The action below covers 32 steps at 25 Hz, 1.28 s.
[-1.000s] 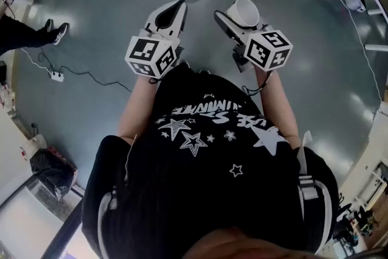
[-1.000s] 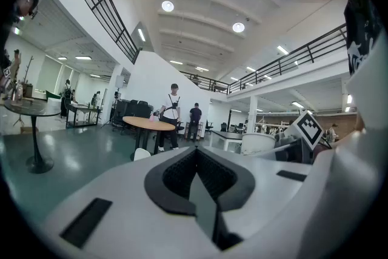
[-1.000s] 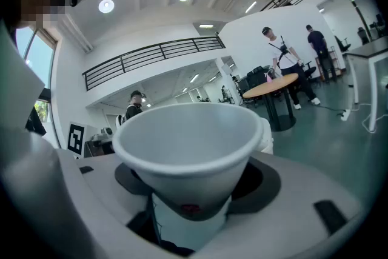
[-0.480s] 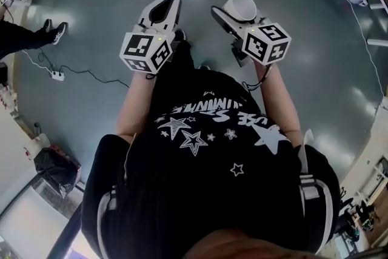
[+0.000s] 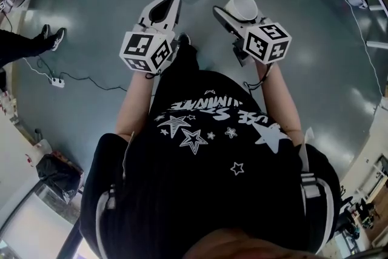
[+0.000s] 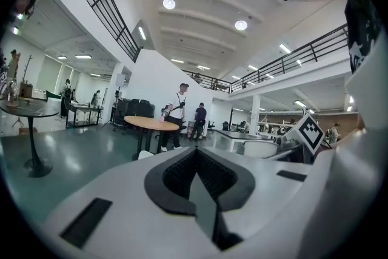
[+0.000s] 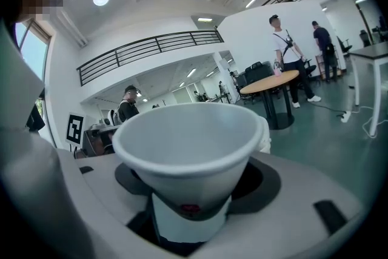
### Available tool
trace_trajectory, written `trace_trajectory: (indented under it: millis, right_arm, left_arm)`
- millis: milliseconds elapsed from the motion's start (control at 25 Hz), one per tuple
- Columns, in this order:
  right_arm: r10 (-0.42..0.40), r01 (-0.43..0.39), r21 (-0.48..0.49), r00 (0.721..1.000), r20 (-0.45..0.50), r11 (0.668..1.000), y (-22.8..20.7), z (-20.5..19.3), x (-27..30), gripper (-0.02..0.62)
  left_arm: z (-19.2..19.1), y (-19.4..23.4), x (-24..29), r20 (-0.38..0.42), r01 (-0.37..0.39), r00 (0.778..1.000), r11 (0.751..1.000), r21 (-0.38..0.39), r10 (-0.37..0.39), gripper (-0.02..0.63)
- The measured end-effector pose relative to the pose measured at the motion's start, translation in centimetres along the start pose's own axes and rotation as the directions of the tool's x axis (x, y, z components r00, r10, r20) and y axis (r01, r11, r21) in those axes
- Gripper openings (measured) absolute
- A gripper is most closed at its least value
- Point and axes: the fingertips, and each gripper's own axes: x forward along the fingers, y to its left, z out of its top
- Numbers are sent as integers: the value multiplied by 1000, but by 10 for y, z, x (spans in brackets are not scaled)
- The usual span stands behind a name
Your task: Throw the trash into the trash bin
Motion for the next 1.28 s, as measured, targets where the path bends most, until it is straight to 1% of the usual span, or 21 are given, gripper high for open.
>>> trace_trajectory:
  millis: [240, 440, 640, 920, 1120, 1280]
  right_arm:
    - [-12, 12, 2, 1000, -13, 1000, -18, 20, 56, 316]
    - [-35, 35, 15, 999, -25, 999, -38, 37, 106, 316]
    - [-44, 45, 18, 999, -31, 999, -45, 60, 148, 316]
    - [-57, 58, 32, 997, -47, 998, -60, 78, 204, 316]
    - [-77, 78, 24, 997, -13, 997, -57, 104, 230, 316]
    - [-80, 81, 41, 996, -30, 996, -61, 95, 232, 316]
  left_arm:
    - [4, 55, 35, 4, 3, 1000, 1000, -27, -3, 11]
    - [4, 99, 66, -15, 22, 1000, 999, -49, -22, 11]
    - [15, 136, 89, -17, 35, 999, 997, -68, -36, 11]
    - [22, 190, 115, -15, 42, 999, 995, -85, -44, 11]
    - [27, 215, 124, -13, 54, 998, 994, -100, -56, 11]
    - [28, 216, 130, -18, 69, 997, 993, -100, -71, 11]
